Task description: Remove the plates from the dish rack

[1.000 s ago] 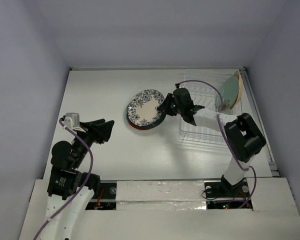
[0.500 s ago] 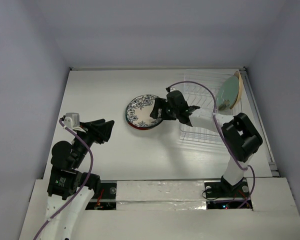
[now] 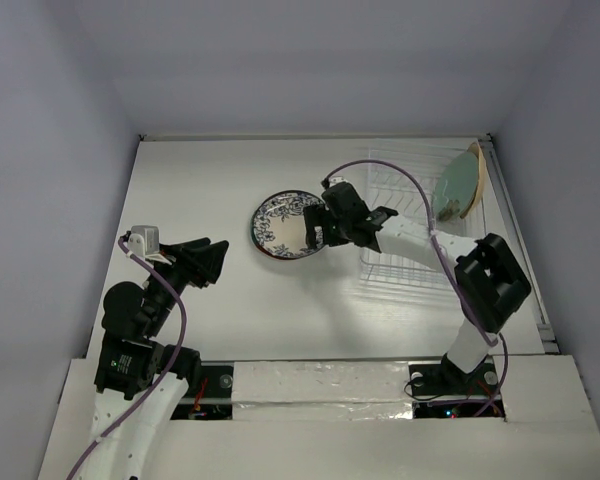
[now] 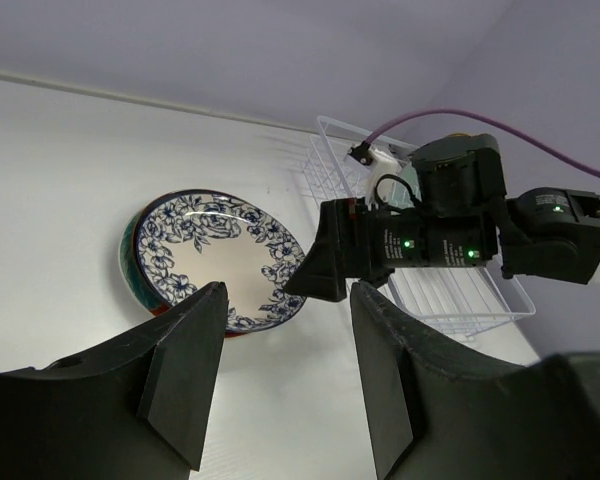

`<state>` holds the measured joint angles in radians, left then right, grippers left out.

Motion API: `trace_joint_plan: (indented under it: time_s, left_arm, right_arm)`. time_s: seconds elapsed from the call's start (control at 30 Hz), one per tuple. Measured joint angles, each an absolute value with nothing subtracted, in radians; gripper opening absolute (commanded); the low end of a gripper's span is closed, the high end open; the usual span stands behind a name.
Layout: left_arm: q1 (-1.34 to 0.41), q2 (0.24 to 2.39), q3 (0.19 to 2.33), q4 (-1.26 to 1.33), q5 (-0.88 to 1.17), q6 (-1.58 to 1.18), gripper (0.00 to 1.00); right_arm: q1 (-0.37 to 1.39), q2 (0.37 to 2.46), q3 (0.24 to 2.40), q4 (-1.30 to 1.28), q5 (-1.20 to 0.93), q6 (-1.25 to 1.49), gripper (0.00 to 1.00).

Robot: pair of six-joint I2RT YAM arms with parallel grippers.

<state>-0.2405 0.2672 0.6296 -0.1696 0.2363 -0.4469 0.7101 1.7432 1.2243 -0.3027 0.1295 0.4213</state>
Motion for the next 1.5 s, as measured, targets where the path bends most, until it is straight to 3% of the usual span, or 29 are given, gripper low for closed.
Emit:
trace_joint_plan:
  time_s: [0.03, 0.13, 0.17, 0.27, 0.47, 0.6, 0.63, 0.7, 0.8, 1.03, 1.5]
  left_arm:
    - [-0.24, 0.267, 0.63, -0.17, 0.236, -0.447, 0.49]
    - [-0.24, 0.267, 0.63, -0.17, 0.236, -0.447, 0.49]
    - [-0.24, 0.267, 0.63, -0.17, 0.236, -0.447, 0.49]
    - [-0.24, 0.267, 0.63, -0.17, 0.236, -0.447, 0.49]
    - [-0.24, 0.264, 0.63, -0.17, 0.236, -0.447, 0.49]
    - [-0.24, 0.257, 0.63, -0.17, 0.236, -0.447, 0.49]
    - [-0.241, 0.253, 0.63, -0.17, 0.236, -0.447, 0.49]
    - [-0.241, 0.245, 0.63, -0.17, 0.236, -0.447, 0.49]
    - [-0.247, 0.232, 0.63, -0.17, 0.233, -0.447, 0.49]
    - [-0.274, 0.213, 0.63, -0.17, 0.226, -0.448, 0.49]
    - [-0.307, 0.197, 0.63, -0.177, 0.208, -0.448, 0.5]
  right_arm:
    - [0.71, 1.733, 1.224, -0.307, 0.133, 0.417, 0.94]
    - [0.71, 1.686, 1.221, -0.313, 0.134, 0.411, 0.64]
    - [0.71, 1.66, 1.216, -0.309, 0.133, 0.409, 0.33]
    - [0.71, 1.536, 1.187, -0.298, 0.136, 0.415, 0.0]
    - [0.687, 1.232, 1.173, -0.287, 0.308, 0.423, 0.0]
    - [0.524, 1.086, 1.121, -0.294, 0.461, 0.434, 0.0]
    - [0.483, 1.066, 1.103, -0.302, 0.487, 0.436, 0.01]
    - [0.387, 1.039, 1.061, -0.321, 0.543, 0.441, 0.14]
    - [0.287, 1.05, 1.024, -0.35, 0.571, 0.444, 0.3]
    - [0.16, 1.208, 1.016, -0.343, 0.544, 0.456, 0.46]
    - [0.013, 1.354, 0.954, -0.243, 0.418, 0.501, 0.48]
